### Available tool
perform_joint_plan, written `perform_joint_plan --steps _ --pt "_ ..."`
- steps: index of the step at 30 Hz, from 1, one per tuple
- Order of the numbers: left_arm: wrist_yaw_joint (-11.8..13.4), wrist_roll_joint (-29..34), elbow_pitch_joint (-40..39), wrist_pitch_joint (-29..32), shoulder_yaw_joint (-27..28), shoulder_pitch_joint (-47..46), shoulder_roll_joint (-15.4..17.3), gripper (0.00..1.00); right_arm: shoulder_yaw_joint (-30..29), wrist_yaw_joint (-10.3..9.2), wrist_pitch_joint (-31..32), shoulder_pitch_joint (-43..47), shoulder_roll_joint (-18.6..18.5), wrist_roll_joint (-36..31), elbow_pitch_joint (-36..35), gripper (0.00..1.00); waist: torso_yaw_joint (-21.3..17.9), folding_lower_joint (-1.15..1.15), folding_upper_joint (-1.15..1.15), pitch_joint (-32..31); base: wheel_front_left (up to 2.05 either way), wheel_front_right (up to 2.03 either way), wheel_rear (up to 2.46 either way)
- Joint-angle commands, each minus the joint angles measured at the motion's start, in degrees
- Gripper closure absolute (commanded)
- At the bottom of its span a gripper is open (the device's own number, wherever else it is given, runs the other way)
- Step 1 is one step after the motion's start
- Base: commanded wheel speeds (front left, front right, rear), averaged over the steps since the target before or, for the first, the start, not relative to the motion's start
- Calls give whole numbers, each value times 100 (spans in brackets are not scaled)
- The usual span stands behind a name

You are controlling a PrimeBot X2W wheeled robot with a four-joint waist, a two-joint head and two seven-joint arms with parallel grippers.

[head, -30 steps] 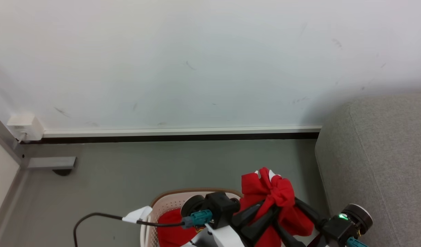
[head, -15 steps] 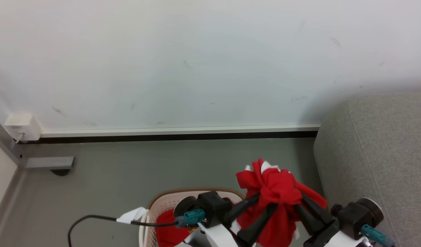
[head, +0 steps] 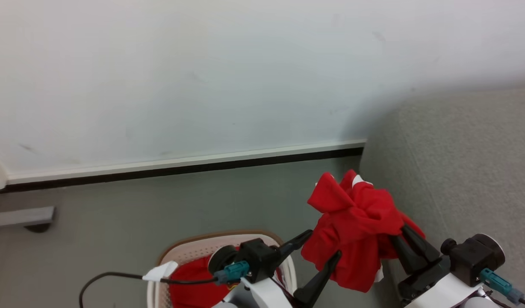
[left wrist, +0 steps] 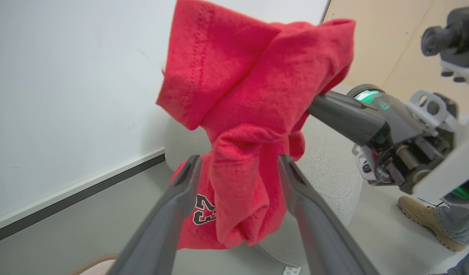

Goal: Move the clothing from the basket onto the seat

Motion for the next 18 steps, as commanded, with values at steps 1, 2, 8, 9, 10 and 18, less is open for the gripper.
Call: perform_joint_plan --steps 1,2,8,9,10,18 --pt "12 85 32 -55 -2 -73 -13 0 -46 -13 2 36 -34 -59 -28 100 -240 0 0 106 0 0 0" --pt "12 79 57 -62 -3 -92 -19 0 -63 -14 2 48 -39 -54 -43 100 -323 0 0 130 0 0 0" --pt "9 118 176 -103 -31 -221 12 0 -286 -14 2 107 -38 -61 -130 100 -779 0 0 300 0 0 0" --pt "7 122 189 -104 -30 -239 25 0 -320 -13 2 116 -26 -63 -146 100 -847 0 0 327 0 0 0" --pt "1 113 202 -104 -42 -258 24 0 -360 -14 2 129 -25 -68 -153 100 -902 0 0 350 0 0 0" --pt "19 100 267 -122 -83 -383 8 0 -576 -14 1 147 40 -84 -238 100 -1184 0 0 528 0 0 0"
